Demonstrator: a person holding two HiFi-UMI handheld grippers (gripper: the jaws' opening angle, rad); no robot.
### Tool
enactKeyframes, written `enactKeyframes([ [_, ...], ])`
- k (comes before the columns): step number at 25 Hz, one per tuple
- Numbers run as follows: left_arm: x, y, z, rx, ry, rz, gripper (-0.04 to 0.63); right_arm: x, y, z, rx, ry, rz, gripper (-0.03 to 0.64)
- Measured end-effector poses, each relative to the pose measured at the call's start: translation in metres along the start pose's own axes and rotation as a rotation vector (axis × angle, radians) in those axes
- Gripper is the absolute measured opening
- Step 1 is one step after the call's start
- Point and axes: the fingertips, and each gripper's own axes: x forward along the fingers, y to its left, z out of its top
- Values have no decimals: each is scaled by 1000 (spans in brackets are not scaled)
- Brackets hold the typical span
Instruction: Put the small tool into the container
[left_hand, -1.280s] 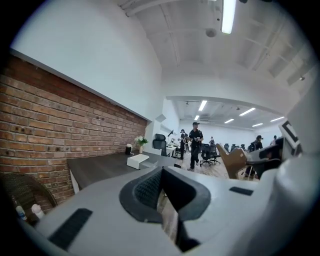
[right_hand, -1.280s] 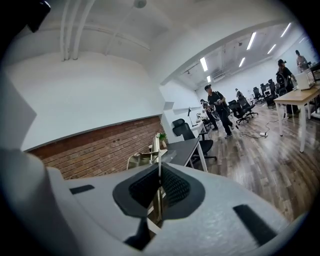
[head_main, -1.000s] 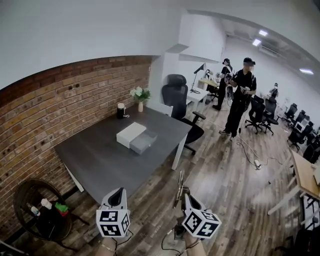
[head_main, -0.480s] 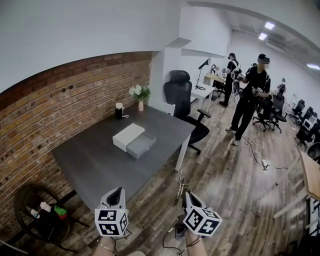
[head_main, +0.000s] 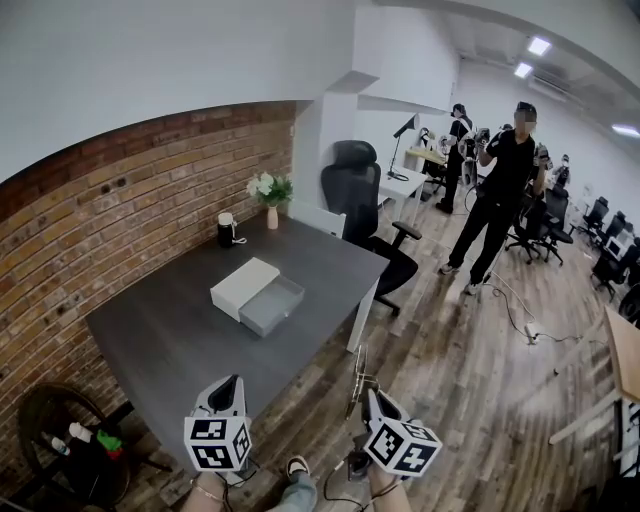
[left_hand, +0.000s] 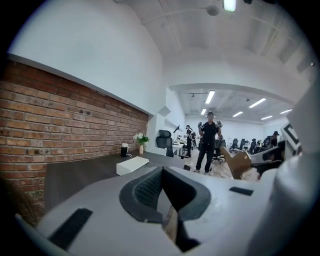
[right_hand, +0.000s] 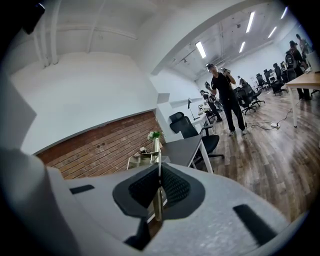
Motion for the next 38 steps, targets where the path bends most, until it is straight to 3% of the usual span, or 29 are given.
enactKeyframes([
  [12,176,13,44,-30,-16,-18,-2,154,-23,76,-71,9,1,8],
  [21,270,41,53,-62,13,11,-2,252,-36,103,-84,50,1,8],
  [32,320,91,40,-135,38,96,-2,342,-21,105,-157,128,40,8],
  [38,304,134,20,-181,71,226,-2,387,-1,89,-172,208,108,8],
])
